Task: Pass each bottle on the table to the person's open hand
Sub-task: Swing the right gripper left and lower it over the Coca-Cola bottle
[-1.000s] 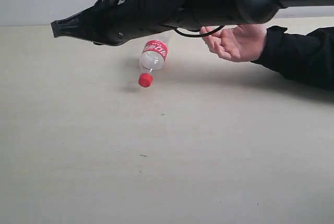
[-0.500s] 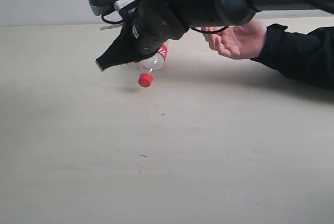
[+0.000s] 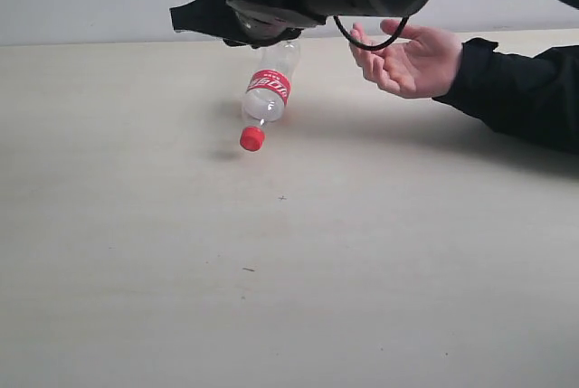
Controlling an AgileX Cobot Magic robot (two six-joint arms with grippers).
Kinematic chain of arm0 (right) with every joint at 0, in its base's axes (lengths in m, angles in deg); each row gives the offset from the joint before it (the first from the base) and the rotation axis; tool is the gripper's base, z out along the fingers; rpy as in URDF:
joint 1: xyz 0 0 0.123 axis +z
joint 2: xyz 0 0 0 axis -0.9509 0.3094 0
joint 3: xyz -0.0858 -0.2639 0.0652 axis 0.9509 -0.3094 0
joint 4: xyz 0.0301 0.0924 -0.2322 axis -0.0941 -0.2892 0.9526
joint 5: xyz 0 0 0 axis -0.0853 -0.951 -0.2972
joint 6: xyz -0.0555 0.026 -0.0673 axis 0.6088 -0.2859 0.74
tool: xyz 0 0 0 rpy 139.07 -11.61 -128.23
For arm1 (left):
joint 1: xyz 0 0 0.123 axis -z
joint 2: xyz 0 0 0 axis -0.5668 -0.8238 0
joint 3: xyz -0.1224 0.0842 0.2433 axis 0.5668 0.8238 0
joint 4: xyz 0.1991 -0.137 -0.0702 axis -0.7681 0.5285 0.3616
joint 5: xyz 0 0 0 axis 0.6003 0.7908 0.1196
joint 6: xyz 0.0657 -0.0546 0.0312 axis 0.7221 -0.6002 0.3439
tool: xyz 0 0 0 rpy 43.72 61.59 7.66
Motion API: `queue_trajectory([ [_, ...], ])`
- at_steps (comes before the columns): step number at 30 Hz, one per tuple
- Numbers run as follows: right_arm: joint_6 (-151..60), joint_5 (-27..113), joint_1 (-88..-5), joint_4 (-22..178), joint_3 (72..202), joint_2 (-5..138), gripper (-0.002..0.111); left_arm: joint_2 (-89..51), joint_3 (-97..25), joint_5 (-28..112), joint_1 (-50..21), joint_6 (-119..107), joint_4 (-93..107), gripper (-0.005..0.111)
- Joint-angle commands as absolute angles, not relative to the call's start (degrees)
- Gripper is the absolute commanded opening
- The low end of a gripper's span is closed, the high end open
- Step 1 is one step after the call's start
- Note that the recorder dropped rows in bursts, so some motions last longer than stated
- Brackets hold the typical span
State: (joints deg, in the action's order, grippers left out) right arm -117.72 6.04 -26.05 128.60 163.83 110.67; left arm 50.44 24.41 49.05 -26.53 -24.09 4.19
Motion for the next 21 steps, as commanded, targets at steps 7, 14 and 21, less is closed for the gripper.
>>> queue_trajectory([
  [7, -121.53, 12.55, -27.66, 123.73, 165.21, 113.33, 0.069, 50.81, 24.61, 48.74, -26.58, -24.02, 4.68, 0.0],
  [14, -121.5, 12.45, -29.44, 120.35, 168.25, 118.6, 0.073, 50.81, 24.61, 48.74, -26.58, -24.02, 4.68, 0.0],
  [21, -121.41, 13.33, -31.09, 119.93, 168.29, 120.86, 0.075, 50.81, 24.61, 48.74, -26.58, -24.02, 4.68, 0.0],
])
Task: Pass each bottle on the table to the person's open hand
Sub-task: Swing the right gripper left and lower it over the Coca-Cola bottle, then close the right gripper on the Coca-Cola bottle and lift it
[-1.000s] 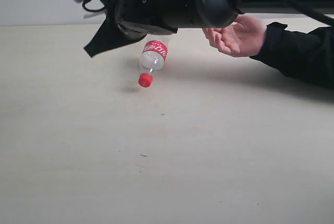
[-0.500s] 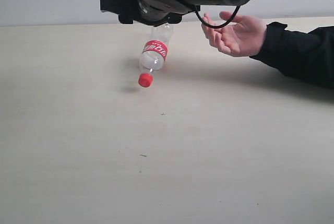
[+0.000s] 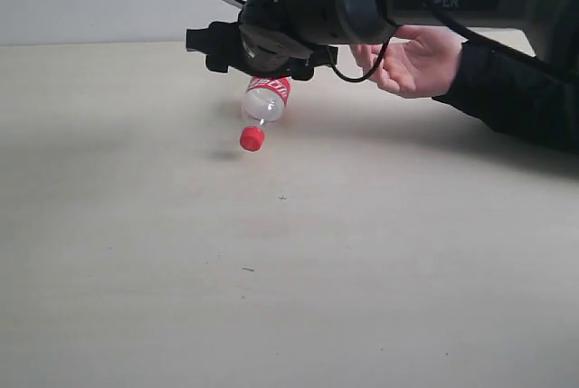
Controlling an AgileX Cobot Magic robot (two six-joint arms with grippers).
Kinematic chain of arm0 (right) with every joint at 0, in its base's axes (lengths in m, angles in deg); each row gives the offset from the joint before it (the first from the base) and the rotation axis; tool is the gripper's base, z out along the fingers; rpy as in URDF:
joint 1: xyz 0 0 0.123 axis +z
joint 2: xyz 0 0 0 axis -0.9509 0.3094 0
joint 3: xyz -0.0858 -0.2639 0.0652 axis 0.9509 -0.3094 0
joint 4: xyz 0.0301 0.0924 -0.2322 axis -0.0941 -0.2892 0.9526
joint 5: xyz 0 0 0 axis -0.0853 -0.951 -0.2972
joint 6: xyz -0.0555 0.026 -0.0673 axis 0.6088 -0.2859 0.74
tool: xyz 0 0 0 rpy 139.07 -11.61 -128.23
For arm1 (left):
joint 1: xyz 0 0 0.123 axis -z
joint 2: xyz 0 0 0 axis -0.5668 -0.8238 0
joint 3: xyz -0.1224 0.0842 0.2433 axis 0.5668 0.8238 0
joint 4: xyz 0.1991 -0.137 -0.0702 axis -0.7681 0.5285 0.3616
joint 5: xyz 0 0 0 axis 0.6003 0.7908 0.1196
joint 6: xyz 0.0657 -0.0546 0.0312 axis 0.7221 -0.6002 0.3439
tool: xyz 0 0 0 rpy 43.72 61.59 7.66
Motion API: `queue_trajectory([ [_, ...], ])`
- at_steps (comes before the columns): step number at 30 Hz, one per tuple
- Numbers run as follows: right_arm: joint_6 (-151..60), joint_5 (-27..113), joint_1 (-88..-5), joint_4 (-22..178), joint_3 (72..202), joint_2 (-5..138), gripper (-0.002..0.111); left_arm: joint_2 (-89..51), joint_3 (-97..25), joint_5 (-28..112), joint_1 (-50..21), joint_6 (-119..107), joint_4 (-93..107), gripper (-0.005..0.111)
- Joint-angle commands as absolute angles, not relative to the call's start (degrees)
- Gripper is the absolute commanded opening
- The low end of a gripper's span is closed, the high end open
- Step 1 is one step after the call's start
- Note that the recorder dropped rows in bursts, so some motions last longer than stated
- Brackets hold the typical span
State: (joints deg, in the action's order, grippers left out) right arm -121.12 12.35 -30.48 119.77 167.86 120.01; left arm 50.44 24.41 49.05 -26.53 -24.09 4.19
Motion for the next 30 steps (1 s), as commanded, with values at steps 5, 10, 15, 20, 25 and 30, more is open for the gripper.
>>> queue_trajectory([
  [5, -121.41, 16.2, -31.95, 120.24, 168.29, 122.77, 0.079, 50.81, 24.61, 48.74, -26.58, -24.02, 4.68, 0.0],
  [10, -121.52, 15.72, -32.84, 120.24, 169.4, 125.02, 0.083, 50.81, 24.61, 48.74, -26.58, -24.02, 4.68, 0.0],
  [15, -121.52, 15.49, -32.84, 120.16, 172.73, 127.38, 0.083, 50.81, 24.61, 48.74, -26.58, -24.02, 4.68, 0.0],
  [20, -121.72, 11.22, -32.84, 120.35, 176.78, 130.41, 0.083, 50.81, 24.61, 48.74, -26.58, -24.02, 4.68, 0.0],
  [25, -122.27, 10.12, -32.84, 121.63, 179.72, 132.78, 0.083, 50.81, 24.61, 48.74, -26.58, -24.02, 4.68, 0.0],
  [30, -125.33, 9.77, -32.84, 124.19, 180.92, 134.35, 0.083, 50.81, 24.61, 48.74, -26.58, -24.02, 4.68, 0.0],
])
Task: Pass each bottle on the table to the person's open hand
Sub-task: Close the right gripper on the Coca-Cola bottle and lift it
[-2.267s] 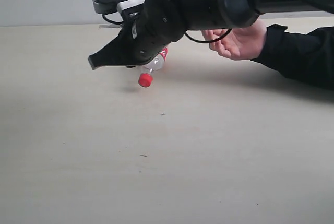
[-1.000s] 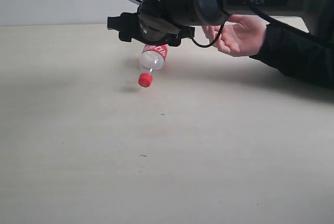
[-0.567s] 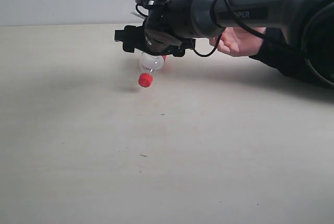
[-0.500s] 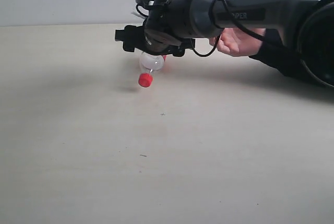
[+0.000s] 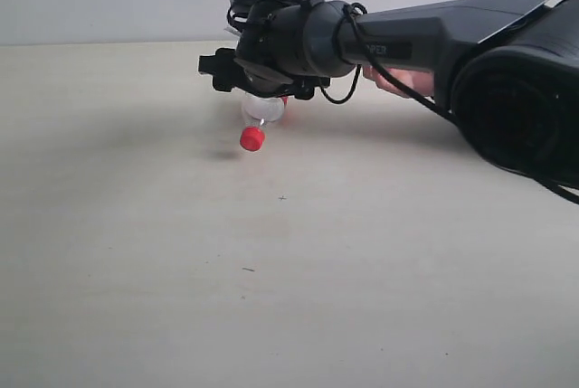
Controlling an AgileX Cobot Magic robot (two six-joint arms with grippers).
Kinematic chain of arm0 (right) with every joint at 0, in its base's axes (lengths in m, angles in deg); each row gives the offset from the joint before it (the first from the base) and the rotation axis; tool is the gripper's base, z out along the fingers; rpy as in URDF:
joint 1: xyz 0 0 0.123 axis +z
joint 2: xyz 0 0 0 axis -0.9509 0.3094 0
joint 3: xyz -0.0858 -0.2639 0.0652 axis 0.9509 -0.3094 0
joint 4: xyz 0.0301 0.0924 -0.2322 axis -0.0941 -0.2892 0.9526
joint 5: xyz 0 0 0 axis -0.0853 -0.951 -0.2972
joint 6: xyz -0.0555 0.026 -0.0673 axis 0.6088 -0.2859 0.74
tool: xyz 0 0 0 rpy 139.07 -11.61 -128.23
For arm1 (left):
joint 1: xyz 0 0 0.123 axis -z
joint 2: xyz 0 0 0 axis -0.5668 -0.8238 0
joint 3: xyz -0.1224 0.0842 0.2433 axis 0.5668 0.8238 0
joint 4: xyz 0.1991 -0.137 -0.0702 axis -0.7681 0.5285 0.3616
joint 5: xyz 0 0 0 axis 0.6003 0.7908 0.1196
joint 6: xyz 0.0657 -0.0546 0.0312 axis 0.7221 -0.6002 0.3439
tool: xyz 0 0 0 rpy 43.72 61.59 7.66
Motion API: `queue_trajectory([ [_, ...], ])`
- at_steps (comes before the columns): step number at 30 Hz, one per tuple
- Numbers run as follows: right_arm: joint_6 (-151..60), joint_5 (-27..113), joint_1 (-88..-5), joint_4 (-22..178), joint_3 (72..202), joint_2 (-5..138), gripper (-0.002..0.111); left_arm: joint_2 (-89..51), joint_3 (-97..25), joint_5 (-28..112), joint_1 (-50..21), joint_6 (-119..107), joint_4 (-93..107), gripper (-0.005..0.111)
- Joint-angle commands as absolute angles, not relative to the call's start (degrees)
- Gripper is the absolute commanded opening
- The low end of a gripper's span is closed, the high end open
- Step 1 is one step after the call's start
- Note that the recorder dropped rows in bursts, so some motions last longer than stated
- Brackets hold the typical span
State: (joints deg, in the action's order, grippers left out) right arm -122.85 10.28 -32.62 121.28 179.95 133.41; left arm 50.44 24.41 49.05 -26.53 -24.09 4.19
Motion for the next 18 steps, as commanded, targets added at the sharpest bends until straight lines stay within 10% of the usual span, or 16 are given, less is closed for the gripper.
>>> queue_trajectory([
  [1, -126.22, 9.28, -32.84, 125.06, 180.92, 134.49, 0.083, 50.81, 24.61, 48.74, -26.58, -24.02, 4.68, 0.0],
  [18, -128.07, 12.04, -33.97, 127.83, 180.92, 136.7, 0.083, 50.81, 24.61, 48.74, -26.58, -24.02, 4.68, 0.0],
])
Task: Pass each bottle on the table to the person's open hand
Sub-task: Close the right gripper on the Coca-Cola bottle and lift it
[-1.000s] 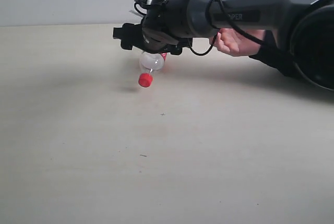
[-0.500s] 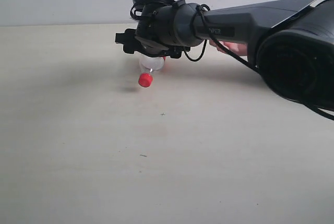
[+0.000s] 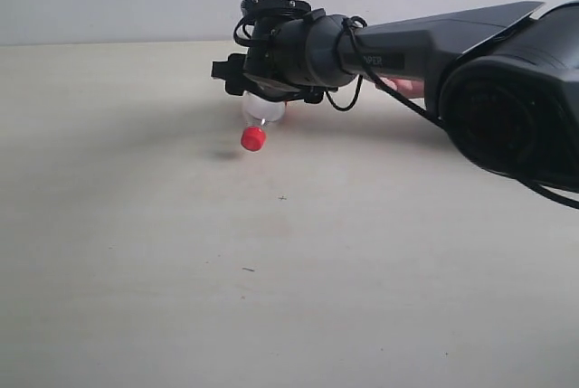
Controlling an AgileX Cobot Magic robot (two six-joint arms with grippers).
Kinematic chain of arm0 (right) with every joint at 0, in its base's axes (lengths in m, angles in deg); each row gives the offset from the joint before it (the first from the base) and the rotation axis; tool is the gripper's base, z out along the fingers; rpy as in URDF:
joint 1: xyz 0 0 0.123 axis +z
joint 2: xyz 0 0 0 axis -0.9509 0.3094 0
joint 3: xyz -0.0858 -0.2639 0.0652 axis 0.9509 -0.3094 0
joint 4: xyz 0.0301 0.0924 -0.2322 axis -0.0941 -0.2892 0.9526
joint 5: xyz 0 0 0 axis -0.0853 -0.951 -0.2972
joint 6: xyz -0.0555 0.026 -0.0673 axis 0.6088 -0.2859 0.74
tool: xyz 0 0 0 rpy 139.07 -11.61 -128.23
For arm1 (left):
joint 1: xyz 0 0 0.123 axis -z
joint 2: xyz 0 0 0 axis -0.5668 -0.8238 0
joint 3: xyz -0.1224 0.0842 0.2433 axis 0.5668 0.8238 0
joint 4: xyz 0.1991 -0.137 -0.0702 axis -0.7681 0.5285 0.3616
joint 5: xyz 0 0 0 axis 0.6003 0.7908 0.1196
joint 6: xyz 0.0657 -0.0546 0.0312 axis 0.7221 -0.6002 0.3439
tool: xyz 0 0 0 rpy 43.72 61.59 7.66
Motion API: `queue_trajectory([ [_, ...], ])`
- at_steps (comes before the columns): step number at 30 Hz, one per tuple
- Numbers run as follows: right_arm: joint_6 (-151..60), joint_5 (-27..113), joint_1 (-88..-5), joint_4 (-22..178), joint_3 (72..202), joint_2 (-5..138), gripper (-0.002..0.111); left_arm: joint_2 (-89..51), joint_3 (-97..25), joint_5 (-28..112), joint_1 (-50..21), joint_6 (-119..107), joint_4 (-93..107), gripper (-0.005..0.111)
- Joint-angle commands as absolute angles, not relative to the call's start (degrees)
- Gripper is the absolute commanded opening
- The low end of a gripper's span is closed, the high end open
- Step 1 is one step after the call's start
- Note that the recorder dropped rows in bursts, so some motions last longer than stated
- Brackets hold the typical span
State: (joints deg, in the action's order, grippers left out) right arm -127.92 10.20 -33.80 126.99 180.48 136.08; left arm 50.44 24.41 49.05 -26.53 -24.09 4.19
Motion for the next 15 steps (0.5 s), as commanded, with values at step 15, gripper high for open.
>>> queue_trajectory([
  [15, -129.2, 14.14, -34.08, 128.06, 180.92, 138.83, 0.079, 50.81, 24.61, 48.74, -26.58, -24.02, 4.68, 0.0],
])
